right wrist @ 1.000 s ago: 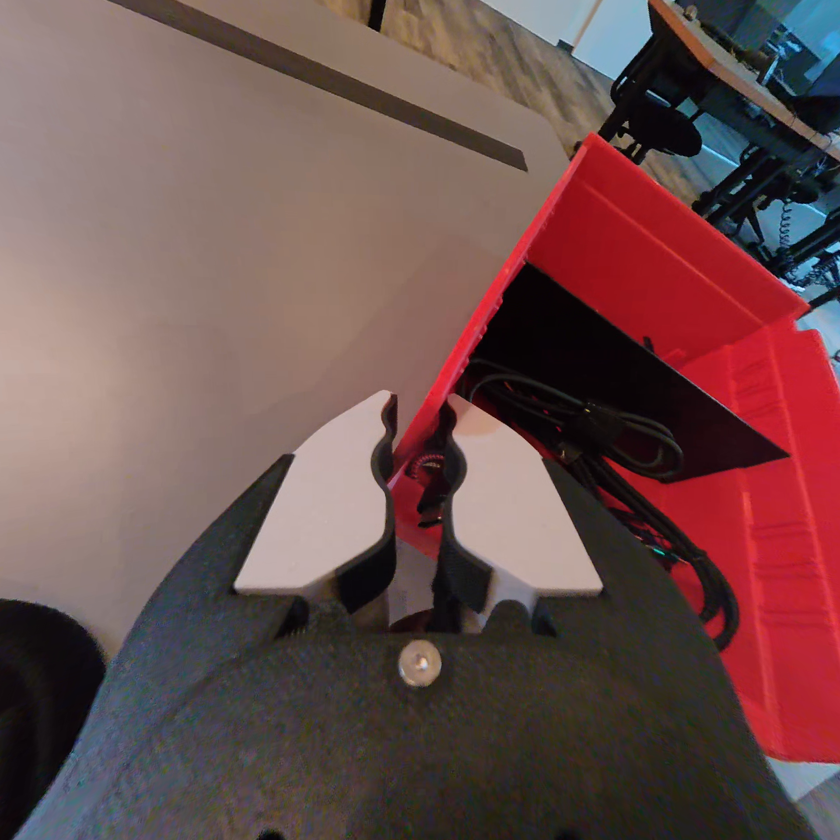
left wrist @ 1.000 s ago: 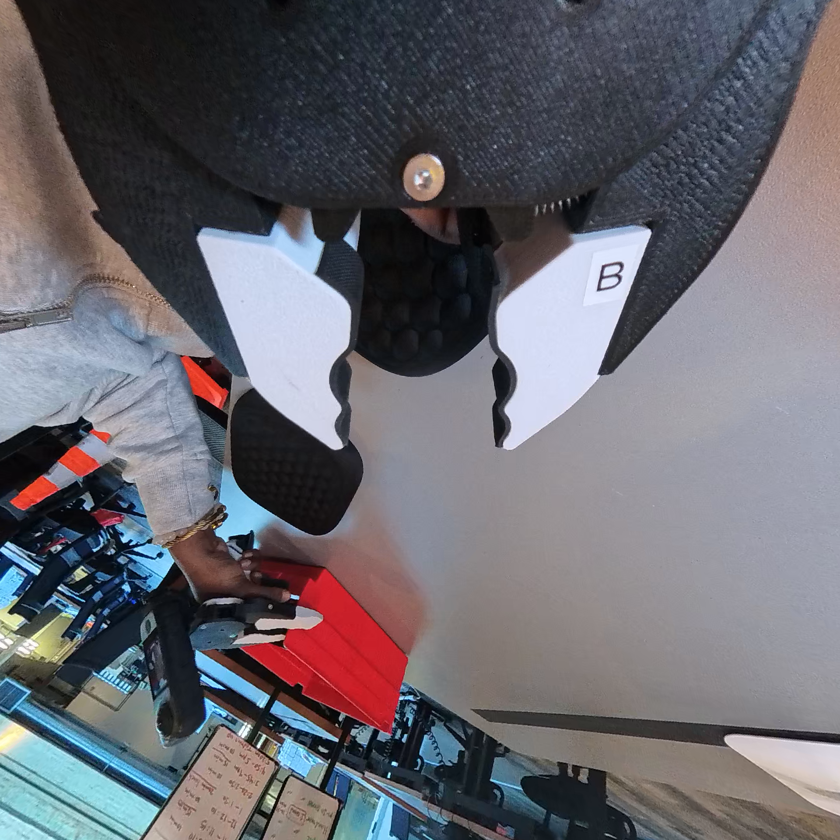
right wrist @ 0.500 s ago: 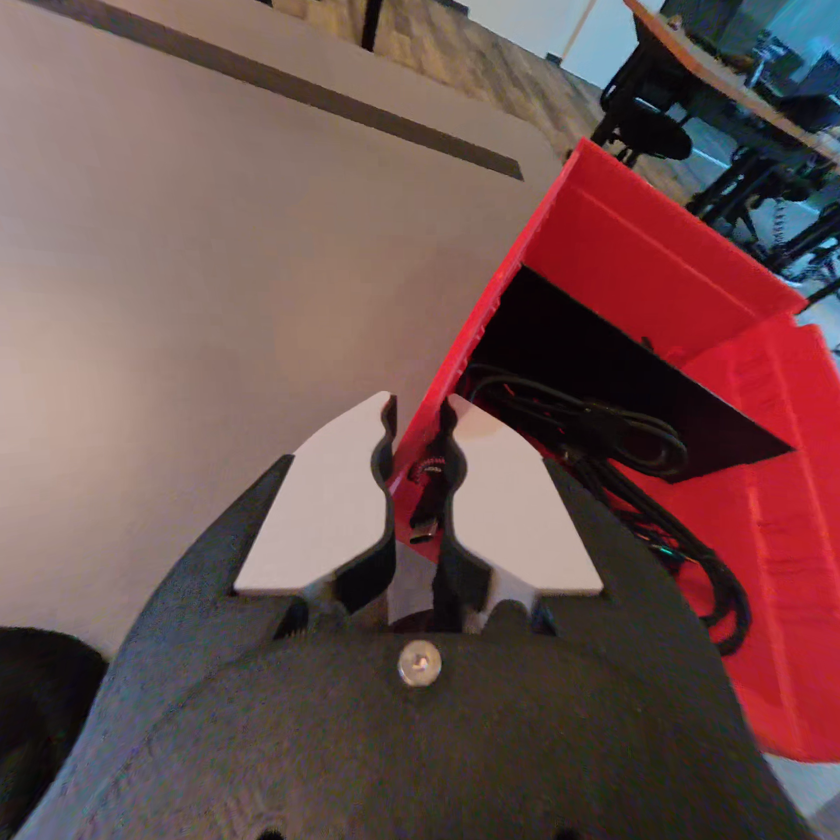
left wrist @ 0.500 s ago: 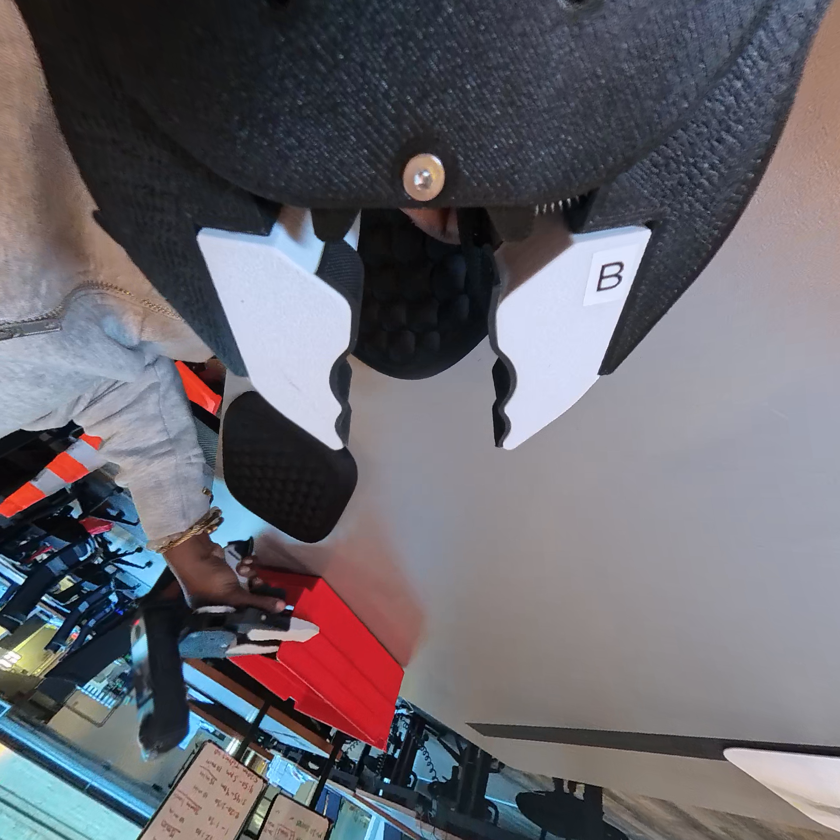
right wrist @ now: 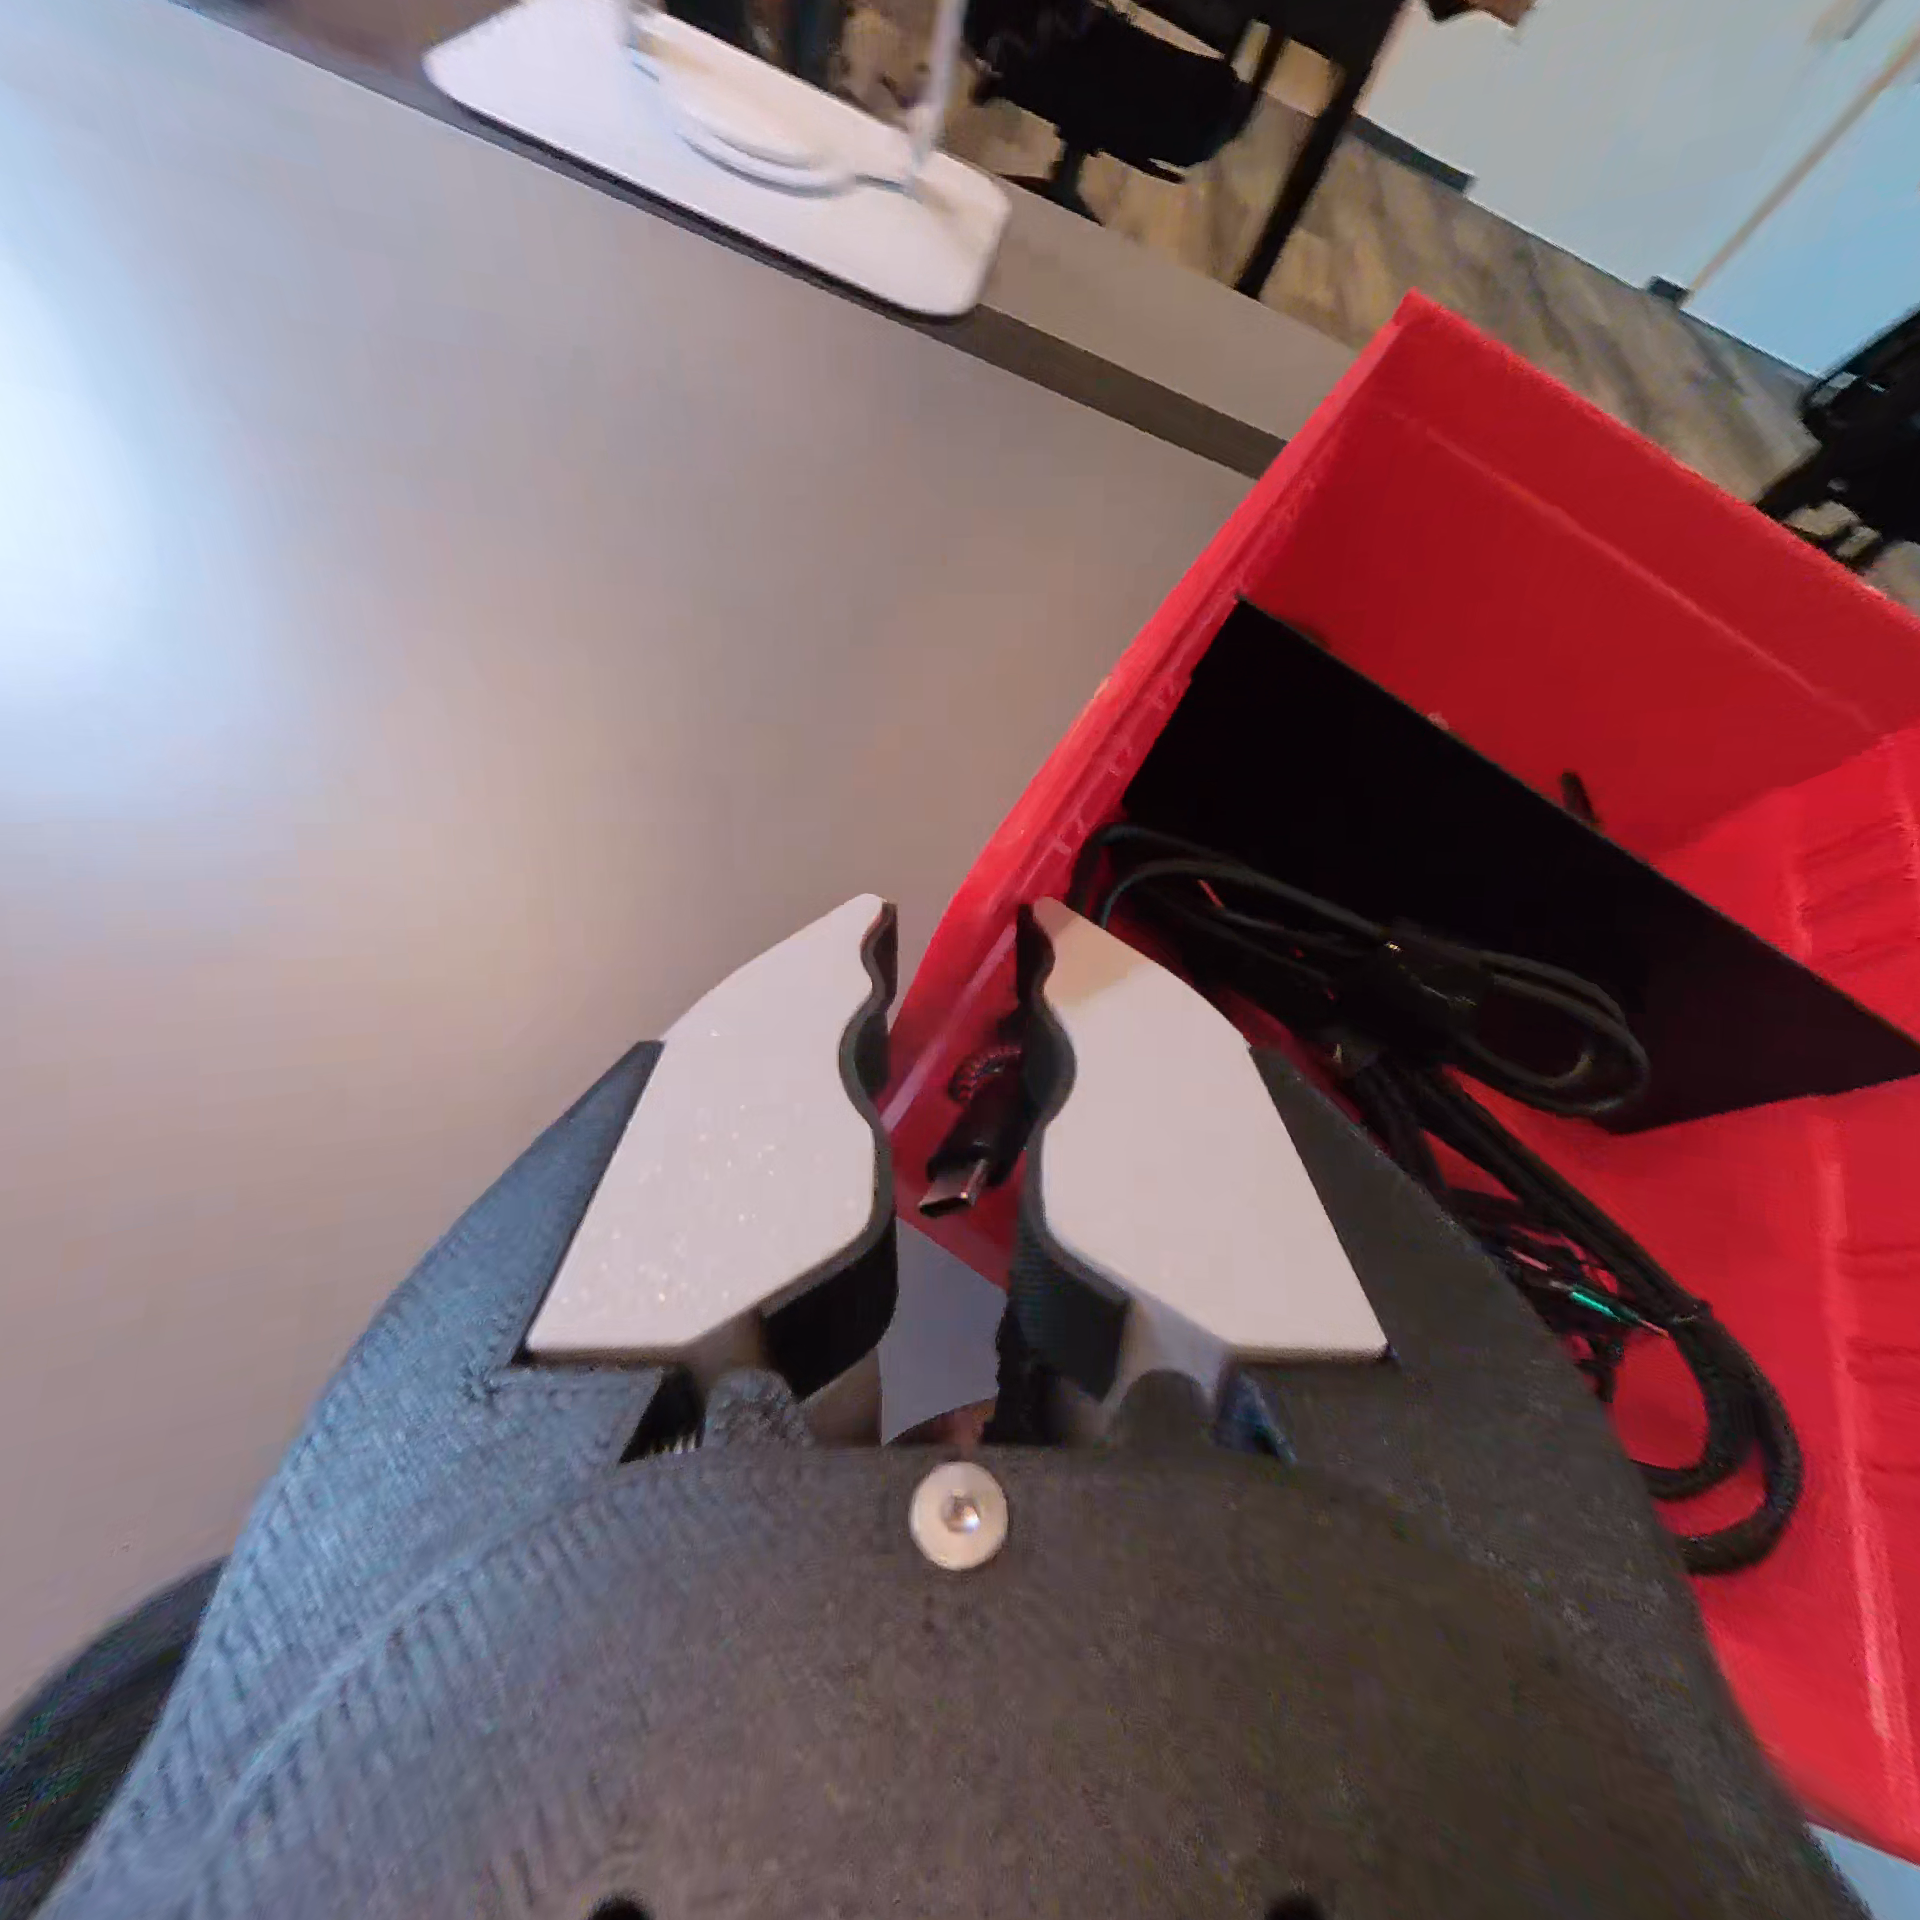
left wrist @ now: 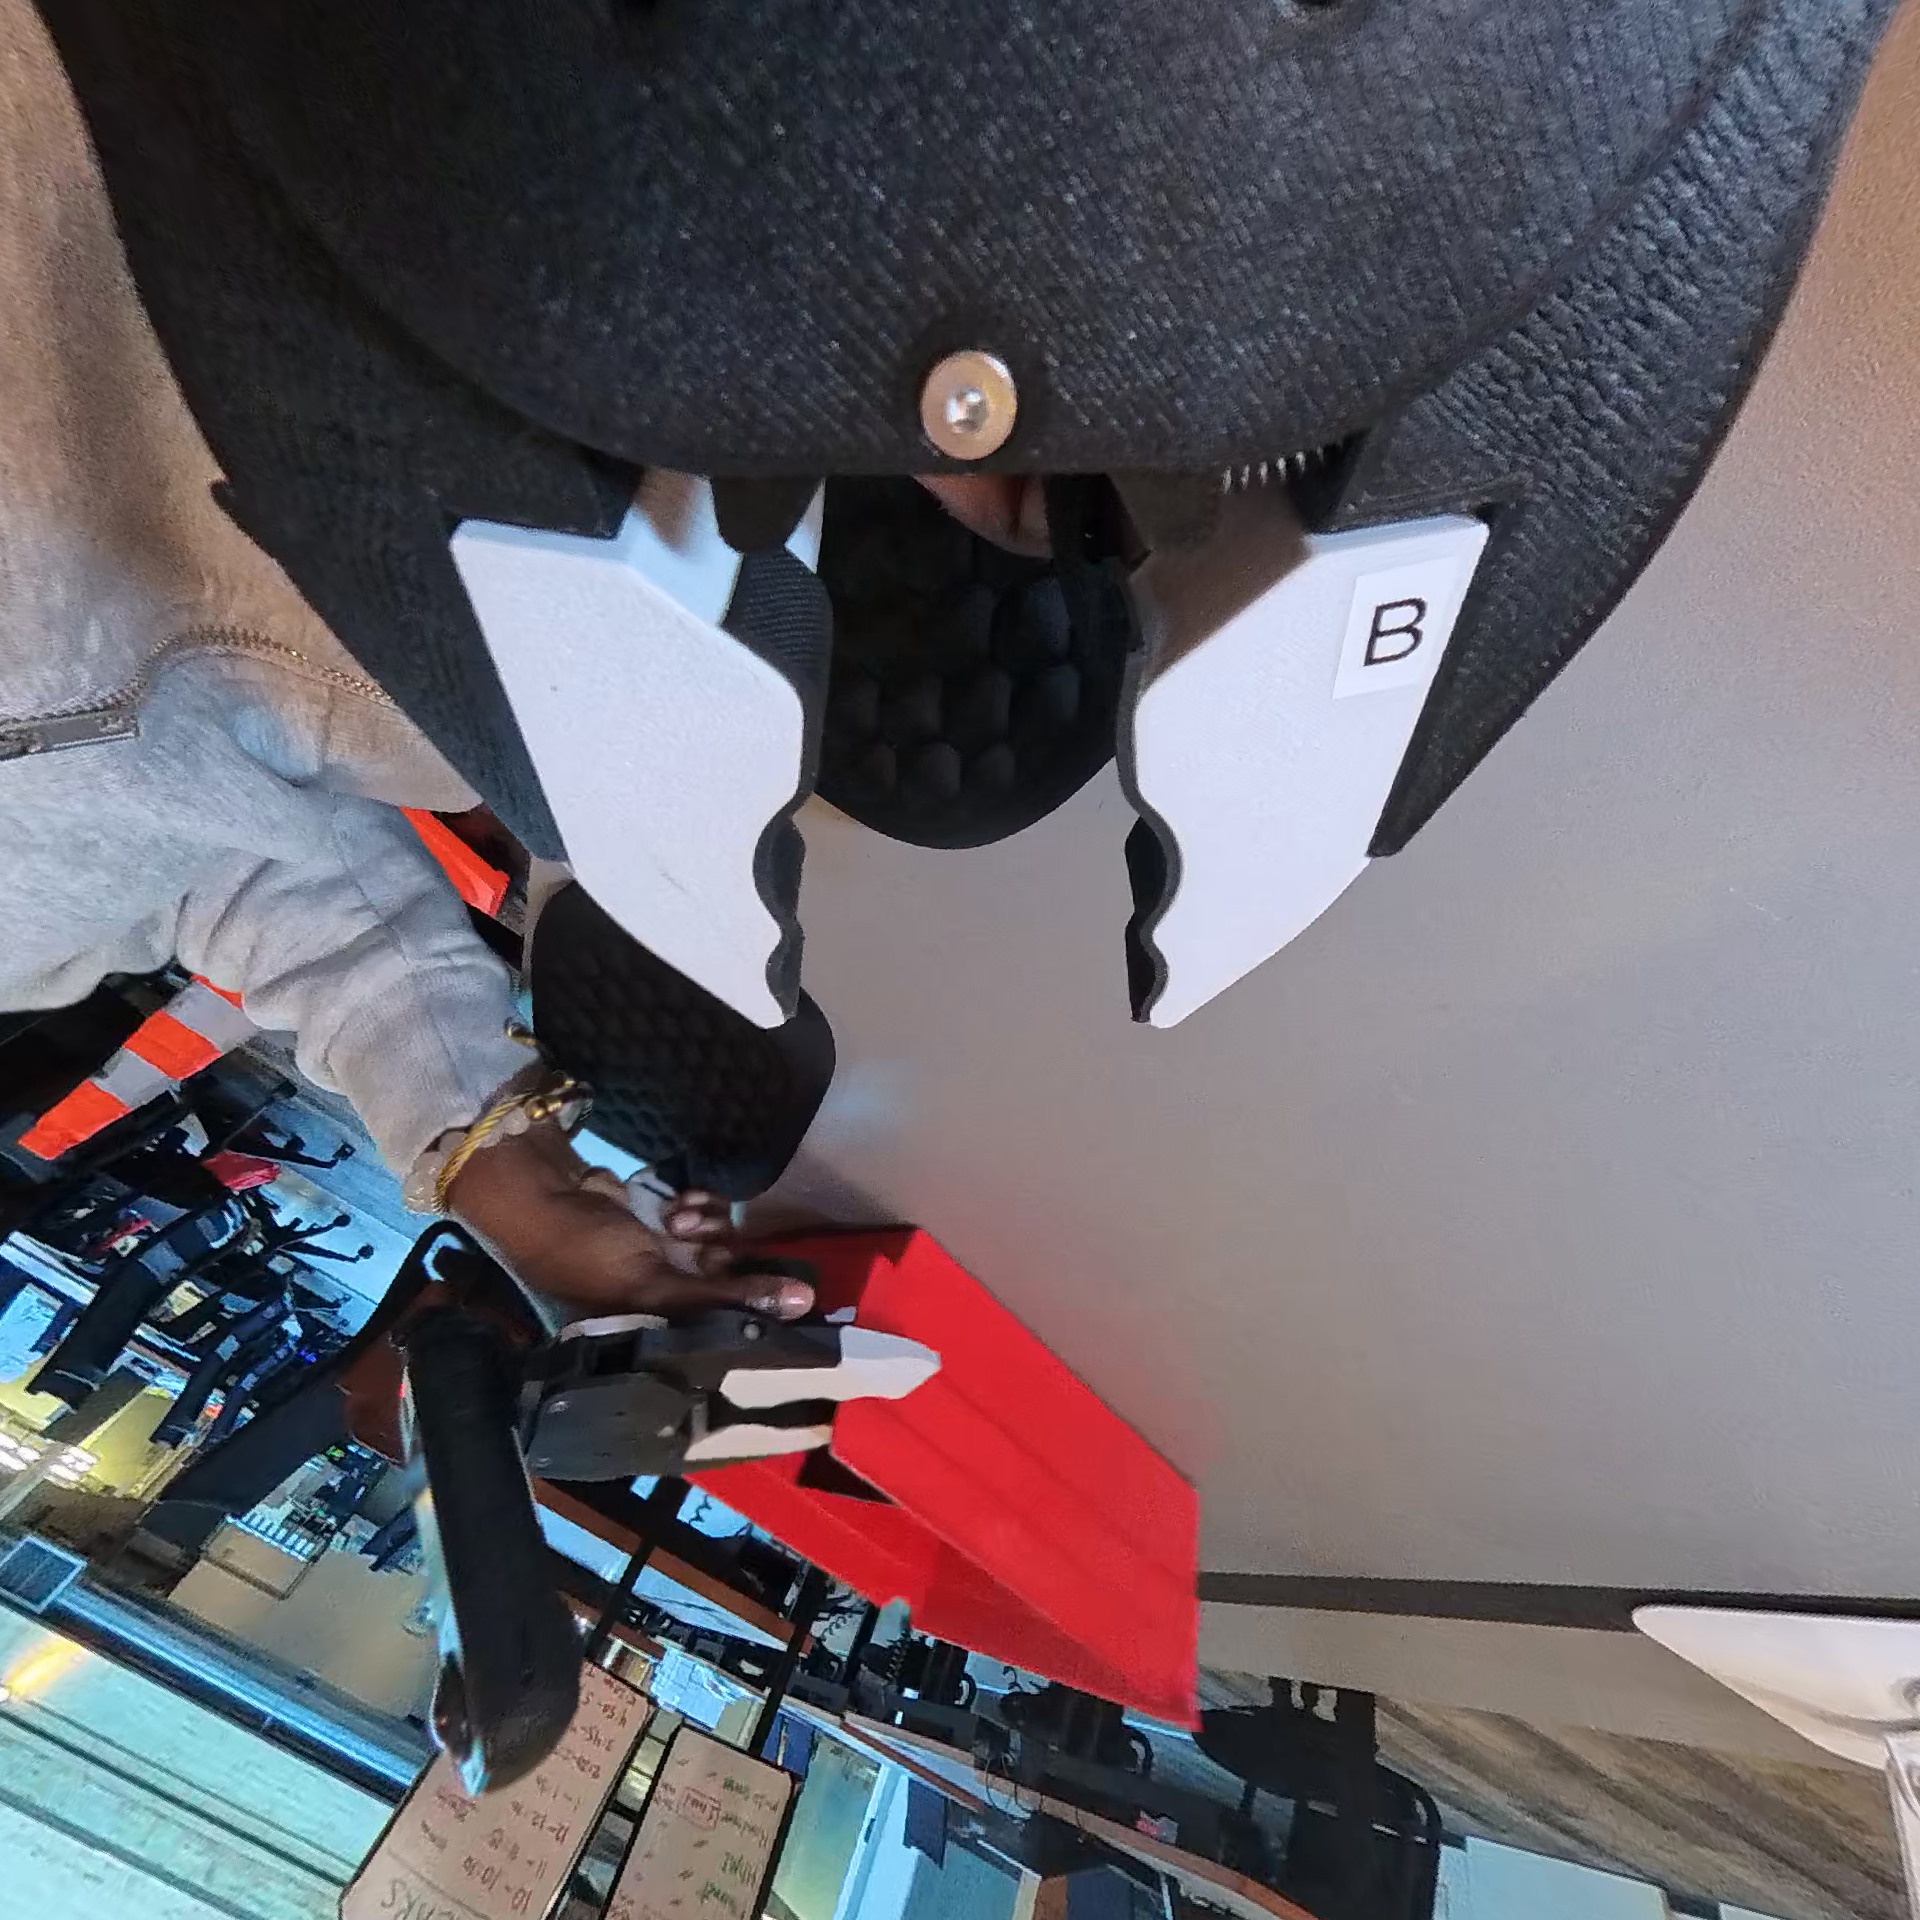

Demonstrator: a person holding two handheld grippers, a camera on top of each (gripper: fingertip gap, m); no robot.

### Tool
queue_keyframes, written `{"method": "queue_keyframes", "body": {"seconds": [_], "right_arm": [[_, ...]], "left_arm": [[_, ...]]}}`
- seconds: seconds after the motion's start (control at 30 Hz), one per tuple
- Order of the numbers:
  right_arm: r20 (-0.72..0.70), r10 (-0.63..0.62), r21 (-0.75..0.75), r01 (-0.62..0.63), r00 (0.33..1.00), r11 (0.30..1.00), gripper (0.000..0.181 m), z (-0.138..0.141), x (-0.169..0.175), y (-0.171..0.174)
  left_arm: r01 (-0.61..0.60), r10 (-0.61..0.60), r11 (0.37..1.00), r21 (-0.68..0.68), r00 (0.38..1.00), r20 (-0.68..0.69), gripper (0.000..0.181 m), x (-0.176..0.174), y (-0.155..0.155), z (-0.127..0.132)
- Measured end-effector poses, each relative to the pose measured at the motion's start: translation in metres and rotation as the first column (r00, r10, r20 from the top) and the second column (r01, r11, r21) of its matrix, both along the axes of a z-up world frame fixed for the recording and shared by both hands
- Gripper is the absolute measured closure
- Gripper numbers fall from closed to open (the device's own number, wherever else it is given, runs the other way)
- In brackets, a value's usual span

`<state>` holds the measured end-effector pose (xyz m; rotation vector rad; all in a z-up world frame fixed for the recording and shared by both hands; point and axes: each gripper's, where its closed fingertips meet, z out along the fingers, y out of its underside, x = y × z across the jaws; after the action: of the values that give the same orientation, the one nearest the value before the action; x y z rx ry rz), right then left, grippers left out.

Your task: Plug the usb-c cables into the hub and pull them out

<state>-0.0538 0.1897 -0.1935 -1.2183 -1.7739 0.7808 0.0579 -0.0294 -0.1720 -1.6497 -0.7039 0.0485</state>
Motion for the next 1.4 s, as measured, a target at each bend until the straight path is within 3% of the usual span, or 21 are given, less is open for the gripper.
{"method": "queue_keyframes", "body": {"seconds": [0.17, 0.27, 0.43, 0.53, 0.67, 0.8, 1.0, 1.17, 1.27, 1.4], "right_arm": [[0.045, 0.173, -0.077, -0.169, 0.984, 0.983, 0.157, 0.0, 0.0, -0.076], [0.076, 0.271, -0.176, -0.255, 0.96, 0.951, 0.154, 0.001, 0.0, -0.121], [0.063, 0.35, -0.175, -0.335, 0.935, 0.926, 0.153, 0.002, 0.001, -0.185], [0.074, 0.425, -0.167, -0.409, 0.902, 0.897, 0.152, 0.002, 0.008, -0.224], [0.076, 0.51, -0.166, -0.494, 0.857, 0.854, 0.152, 0.003, 0.021, -0.276], [0.063, 0.611, -0.156, -0.597, 0.789, 0.787, 0.15, 0.003, 0.037, -0.327], [0.061, 0.723, -0.142, -0.711, 0.689, 0.689, 0.148, 0.003, 0.059, -0.387], [0.038, 0.785, -0.122, -0.777, 0.618, 0.618, 0.146, 0.004, 0.066, -0.422], [0.025, 0.832, -0.087, -0.828, 0.554, 0.554, 0.146, 0.003, 0.066, -0.433], [0.0, 0.892, -0.111, -0.887, 0.451, 0.449, 0.145, 0.003, 0.065, -0.439]], "left_arm": [[0.013, -0.013, 1.0, 0.018, 1.0, -0.028, 0.121, 0.003, 0.0, 0.004], [0.08, -0.075, 0.995, 0.062, 0.994, -0.086, 0.121, 0.013, 0.002, 0.014], [0.271, -0.203, 0.949, 0.16, 0.916, -0.346, 0.121, 0.051, 0.0, 0.045], [0.308, -0.18, 0.932, 0.189, 0.85, -0.496, 0.122, 0.069, -0.009, 0.064], [0.315, -0.136, 0.919, 0.239, 0.819, -0.558, 0.122, 0.083, -0.024, 0.095], [0.289, -0.047, 0.922, 0.259, 0.745, -0.666, 0.122, 0.103, -0.048, 0.126], [0.004, 0.137, 0.981, 0.194, 0.692, -0.709, 0.122, 0.103, -0.106, 0.139], [-0.251, 0.314, 0.948, 0.195, 0.642, -0.699, 0.123, 0.094, -0.162, 0.139], [-0.46, 0.497, 0.851, 0.252, 0.553, -0.669, 0.123, 0.085, -0.209, 0.143], [-0.699, 0.741, 0.624, 0.349, 0.387, -0.549, 0.123, 0.079, -0.28, 0.143]]}}
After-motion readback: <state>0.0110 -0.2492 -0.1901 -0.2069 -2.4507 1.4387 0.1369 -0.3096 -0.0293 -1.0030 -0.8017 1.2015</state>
